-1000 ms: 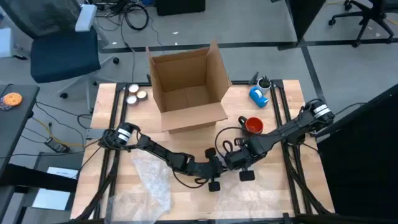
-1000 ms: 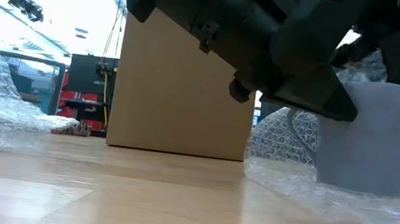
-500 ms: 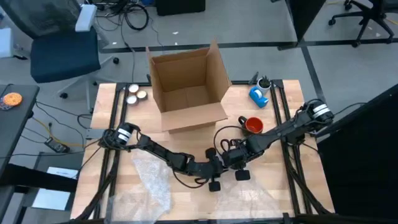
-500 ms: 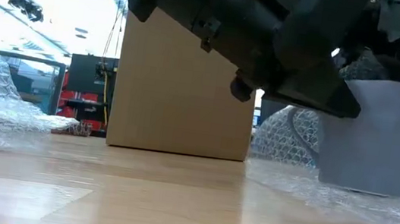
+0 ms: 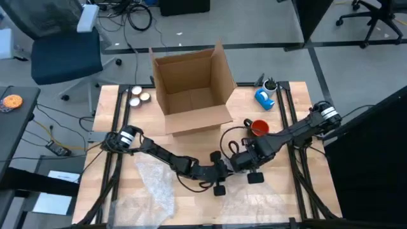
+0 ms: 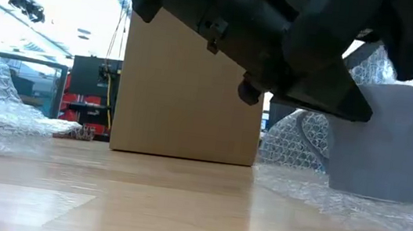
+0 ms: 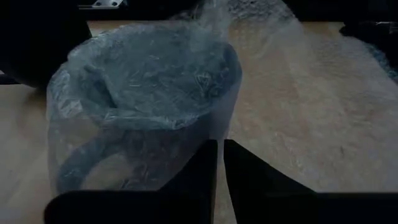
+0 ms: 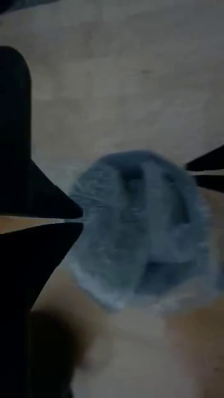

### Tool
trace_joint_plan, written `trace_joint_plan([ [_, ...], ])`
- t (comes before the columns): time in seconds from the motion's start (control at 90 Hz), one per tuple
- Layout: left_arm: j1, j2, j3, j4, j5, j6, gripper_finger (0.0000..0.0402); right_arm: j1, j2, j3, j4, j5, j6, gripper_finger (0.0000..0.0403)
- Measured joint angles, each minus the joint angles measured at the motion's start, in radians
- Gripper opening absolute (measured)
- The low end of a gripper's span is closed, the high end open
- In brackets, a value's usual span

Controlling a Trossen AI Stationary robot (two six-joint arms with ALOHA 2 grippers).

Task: Wrap mug
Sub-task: Wrap the blue mug with the top bubble wrap

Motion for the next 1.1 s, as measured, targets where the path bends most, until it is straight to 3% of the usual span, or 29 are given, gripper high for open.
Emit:
trace_joint_plan([
  [0.8, 0.0, 0.0, 0.0, 0.0, -0.001, 0.0, 0.0015, -0.061, -0.001, -0.254, 0.392, -0.088, -0.008, 0.0],
  [1.1, 0.0, 0.0, 0.0, 0.0, -0.002, 0.0, 0.0015, -0.118, -0.001, -0.251, 0.389, -0.094, -0.063, 0.0],
])
